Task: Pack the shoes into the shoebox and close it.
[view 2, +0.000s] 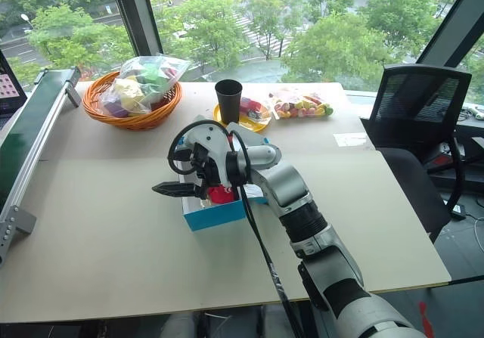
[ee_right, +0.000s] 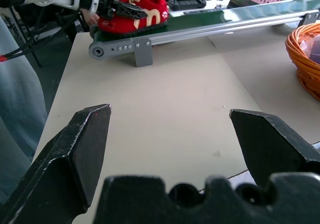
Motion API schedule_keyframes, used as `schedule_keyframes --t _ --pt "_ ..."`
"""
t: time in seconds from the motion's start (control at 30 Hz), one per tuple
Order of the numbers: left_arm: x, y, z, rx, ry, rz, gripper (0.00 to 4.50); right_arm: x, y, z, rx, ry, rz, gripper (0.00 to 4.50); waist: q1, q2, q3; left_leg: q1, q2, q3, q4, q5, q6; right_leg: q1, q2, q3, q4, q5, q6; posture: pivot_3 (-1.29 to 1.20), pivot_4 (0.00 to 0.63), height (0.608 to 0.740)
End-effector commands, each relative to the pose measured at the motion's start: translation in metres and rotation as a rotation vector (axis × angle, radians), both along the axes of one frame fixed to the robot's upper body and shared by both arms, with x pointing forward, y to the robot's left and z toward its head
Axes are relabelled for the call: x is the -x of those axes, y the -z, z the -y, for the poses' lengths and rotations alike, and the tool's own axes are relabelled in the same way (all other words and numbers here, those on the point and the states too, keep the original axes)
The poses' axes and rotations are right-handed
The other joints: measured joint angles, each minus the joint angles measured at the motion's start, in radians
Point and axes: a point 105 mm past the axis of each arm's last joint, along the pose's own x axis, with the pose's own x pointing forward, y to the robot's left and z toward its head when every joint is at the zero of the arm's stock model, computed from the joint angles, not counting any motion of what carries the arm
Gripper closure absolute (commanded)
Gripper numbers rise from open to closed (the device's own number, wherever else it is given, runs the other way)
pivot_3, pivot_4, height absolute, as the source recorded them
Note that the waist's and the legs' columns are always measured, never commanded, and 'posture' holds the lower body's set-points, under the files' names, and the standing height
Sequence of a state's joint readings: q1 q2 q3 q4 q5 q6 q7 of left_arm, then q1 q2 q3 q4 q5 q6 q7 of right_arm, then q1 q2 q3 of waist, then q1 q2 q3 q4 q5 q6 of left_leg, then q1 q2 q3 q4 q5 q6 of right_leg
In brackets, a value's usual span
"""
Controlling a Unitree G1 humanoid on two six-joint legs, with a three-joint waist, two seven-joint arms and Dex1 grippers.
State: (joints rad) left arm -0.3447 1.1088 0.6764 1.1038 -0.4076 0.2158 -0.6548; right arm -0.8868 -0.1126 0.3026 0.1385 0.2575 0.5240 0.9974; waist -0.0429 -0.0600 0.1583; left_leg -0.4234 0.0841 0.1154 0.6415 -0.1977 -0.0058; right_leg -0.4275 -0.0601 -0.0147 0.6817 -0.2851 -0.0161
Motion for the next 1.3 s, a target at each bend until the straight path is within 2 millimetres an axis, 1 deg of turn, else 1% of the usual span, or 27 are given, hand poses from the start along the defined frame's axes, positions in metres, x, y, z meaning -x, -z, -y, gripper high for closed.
schedule_keyframes --t 0.03,0.1,0.13,0.17,0.23,0.27,0.3,0.37,0.47,0.5,0.57,0.6,0.63,0.7,0.73,0.77,0.8,0.87,0.93,0.97,1.03,1.07,1.17,1.3 --pt "-0.006 -0.003 0.007 0.014 0.03 0.04 2.29 0.005 -0.016 -0.001 -0.031 -0.017 0.053 0.0 0.001 0.0 0.0 0.0 0.0 0.0 0.0 0.0 0.0 0.0 0.0 0.0 0.001 0.0 0.0 0.0 0.15 0.737" --pt "-0.012 -0.01 0.013 0.01 0.055 0.07 2.81 0.005 -0.016 -0.001 -0.03 -0.017 0.053 0.0 0.007 0.001 0.0 0.001 0.0 -0.001 0.0 0.001 -0.001 0.001 0.0 0.0 0.001 0.0 0.0 0.0 0.15 0.737" --pt "-0.017 -0.017 0.018 -0.002 0.079 0.088 3.12 0.005 -0.016 -0.002 -0.03 -0.016 0.052 0.0 0.012 0.001 0.0 0.001 0.0 -0.001 0.0 0.001 -0.002 0.001 0.0 -0.001 0.002 0.0 0.0 0.0 0.15 0.737" --pt "-0.023 -0.028 0.024 -0.023 0.107 0.111 3.32 0.005 -0.016 -0.002 -0.031 -0.016 0.047 0.0 0.019 0.0 0.0 0.001 0.0 -0.001 0.0 0.002 -0.002 0.001 0.0 -0.001 0.002 0.0 0.0 0.0 0.15 0.737" --pt "-0.029 -0.045 0.035 -0.054 0.138 0.139 3.64 0.005 -0.017 -0.001 -0.034 -0.017 0.039 0.0 0.03 0.0 0.0 0.0 0.0 -0.002 0.001 0.002 -0.002 0.002 0.0 -0.001 0.002 0.0 -0.001 0.0 0.15 0.737" --pt "-0.034 -0.058 0.044 -0.073 0.167 0.17 3.64 0.005 -0.018 -0.001 -0.044 -0.017 0.021 0.0 0.031 -0.001 -0.001 0.0 0.0 -0.002 0.001 0.002 -0.002 0.002 0.0 -0.002 0.002 0.0 -0.001 0.0 0.15 0.737" --pt "-0.041 -0.077 0.058 -0.076 0.203 0.228 3.64 0.005 -0.021 -0.001 -0.066 -0.017 -0.009 0.0 0.032 -0.004 -0.002 -0.001 0.001 -0.003 0.001 0.002 -0.002 0.002 0.0 -0.002 0.002 0.0 -0.001 0.0 0.15 0.737" --pt "-0.048 -0.102 0.08 -0.073 0.258 0.304 3.64 0.004 -0.027 0.0 -0.102 -0.013 -0.058 0.0 0.031 -0.008 -0.004 -0.002 0.001 -0.004 0.001 0.002 -0.002 0.002 0.0 -0.003 0.0 0.0 -0.001 0.0 0.15 0.737" --pt "-0.064 -0.146 0.138 -0.095 0.412 0.412 3.64 -0.003 -0.051 0.004 -0.24 0.006 -0.226 0.0 0.03 -0.01 -0.005 -0.003 0.0 -0.006 0.002 0.002 -0.001 0.003 -0.001 -0.002 0.0 0.0 -0.001 0.0 0.15 0.737" --pt "-0.07 -0.157 0.162 -0.101 0.478 0.441 3.64 -0.007 -0.061 0.007 -0.297 0.009 -0.306 0.0 0.03 -0.01 -0.005 -0.003 0.0 -0.006 0.002 0.002 -0.001 0.003 -0.001 -0.002 0.0 0.0 -0.001 0.0 0.15 0.737" --pt "-0.08 -0.173 0.212 -0.116 0.617 0.473 3.64 -0.015 -0.081 0.012 -0.409 0.018 -0.456 0.0 0.031 -0.01 -0.006 -0.002 0.0 -0.007 0.002 0.002 -0.001 0.003 -0.001 -0.001 0.0 0.0 -0.001 0.0 0.15 0.737" --pt "-0.084 -0.178 0.234 -0.138 0.682 0.472 3.64 -0.02 -0.088 0.015 -0.447 0.028 -0.523 0.0 0.032 -0.011 -0.006 -0.001 0.0 -0.007 0.002 0.002 -0.001 0.005 -0.001 -0.002 0.0 0.0 0.0 0.0 0.15 0.737" --pt "-0.085 -0.181 0.246 -0.152 0.716 0.468 3.64 -0.022 -0.091 0.016 -0.465 0.036 -0.565 0.0 0.031 -0.01 -0.006 -0.001 -0.001 -0.006 0.002 0.002 -0.001 0.005 -0.001 -0.002 0.0 0.0 0.0 0.0 0.15 0.737" --pt "-0.09 -0.193 0.272 -0.128 0.788 0.513 3.64 -0.025 -0.086 0.012 -0.423 0.085 -0.582 0.0 0.028 -0.01 -0.006 0.0 -0.001 -0.005 0.001 0.002 -0.001 0.005 0.0 -0.001 0.0 0.0 0.0 0.0 0.15 0.737" --pt "-0.094 -0.2 0.289 -0.108 0.829 0.541 3.64 -0.028 -0.088 0.01 -0.439 0.101 -0.616 0.0 0.026 -0.01 -0.006 0.0 -0.001 -0.005 0.001 0.002 -0.001 0.005 0.0 -0.001 0.0 0.0 0.0 0.0 0.15 0.737" --pt "-0.097 -0.203 0.306 -0.092 0.875 0.559 3.64 -0.032 -0.092 0.011 -0.469 0.119 -0.655 0.0 0.025 -0.009 -0.006 0.0 -0.001 -0.004 0.001 0.002 -0.001 0.005 0.001 0.0 0.0 0.0 0.0 0.0 0.15 0.737" --pt "-0.098 -0.205 0.317 -0.083 0.901 0.566 3.64 -0.034 -0.095 0.011 -0.494 0.126 -0.687 0.0 0.024 -0.009 -0.005 0.0 -0.001 -0.004 0.001 0.002 -0.001 0.004 0.001 0.0 0.0 0.0 0.0 0.0 0.15 0.737" --pt "-0.098 -0.203 0.334 -0.077 0.953 0.559 3.64 -0.04 -0.098 0.013 -0.506 0.163 -0.693 0.0 0.017 -0.006 -0.003 -0.001 -0.001 -0.004 0.001 0.002 -0.001 0.003 0.001 0.002 0.0 0.0 0.0 0.0 0.15 0.737" --pt "-0.098 -0.202 0.345 -0.077 0.981 0.556 3.64 -0.044 -0.1 0.015 -0.513 0.186 -0.694 0.0 0.014 -0.002 -0.001 -0.001 -0.001 -0.004 0.001 0.002 -0.001 0.003 0.001 0.003 0.001 0.0 0.0 0.0 0.15 0.737" --pt "-0.098 -0.201 0.352 -0.047 1.0 0.562 3.64 -0.047 -0.102 0.018 -0.532 0.201 -0.702 0.0 0.012 -0.002 -0.001 -0.002 -0.001 -0.003 0.001 0.003 -0.003 0.002 0.001 0.003 0.001 0.0 0.0 0.0 0.15 0.737" --pt "-0.097 -0.191 0.371 0.0 1.061 0.541 3.64 -0.055 -0.106 0.027 -0.554 0.251 -0.683 0.0 0.015 -0.002 -0.001 -0.002 -0.001 -0.003 0.001 0.006 -0.007 0.002 0.002 0.003 0.002 0.0 0.0 0.0 0.15 0.737" --pt "-0.096 -0.188 0.376 0.012 1.076 0.536 3.64 -0.06 -0.109 0.033 -0.572 0.273 -0.681 0.0 0.016 -0.002 -0.001 -0.003 -0.001 -0.003 0.001 0.006 -0.007 0.002 0.002 0.002 0.001 0.0 0.0 0.0 0.15 0.737" --pt "-0.096 -0.183 0.378 0.041 1.074 0.53 3.64 -0.066 -0.117 0.041 -0.603 0.3 -0.676 0.0 0.017 -0.002 -0.001 -0.005 -0.002 -0.003 0.001 0.005 -0.006 0.002 0.001 0.002 -0.001 0.001 0.001 0.0 0.15 0.737" --pt "-0.096 -0.179 0.381 0.09 1.064 0.53 3.64 -0.068 -0.123 0.043 -0.623 0.306 -0.673 0.0 0.02 -0.002 -0.001 -0.005 -0.002 -0.004 0.001 0.005 -0.005 0.002 0.001 0.002 -0.001 0.001 0.001 0.0 0.15 0.737"
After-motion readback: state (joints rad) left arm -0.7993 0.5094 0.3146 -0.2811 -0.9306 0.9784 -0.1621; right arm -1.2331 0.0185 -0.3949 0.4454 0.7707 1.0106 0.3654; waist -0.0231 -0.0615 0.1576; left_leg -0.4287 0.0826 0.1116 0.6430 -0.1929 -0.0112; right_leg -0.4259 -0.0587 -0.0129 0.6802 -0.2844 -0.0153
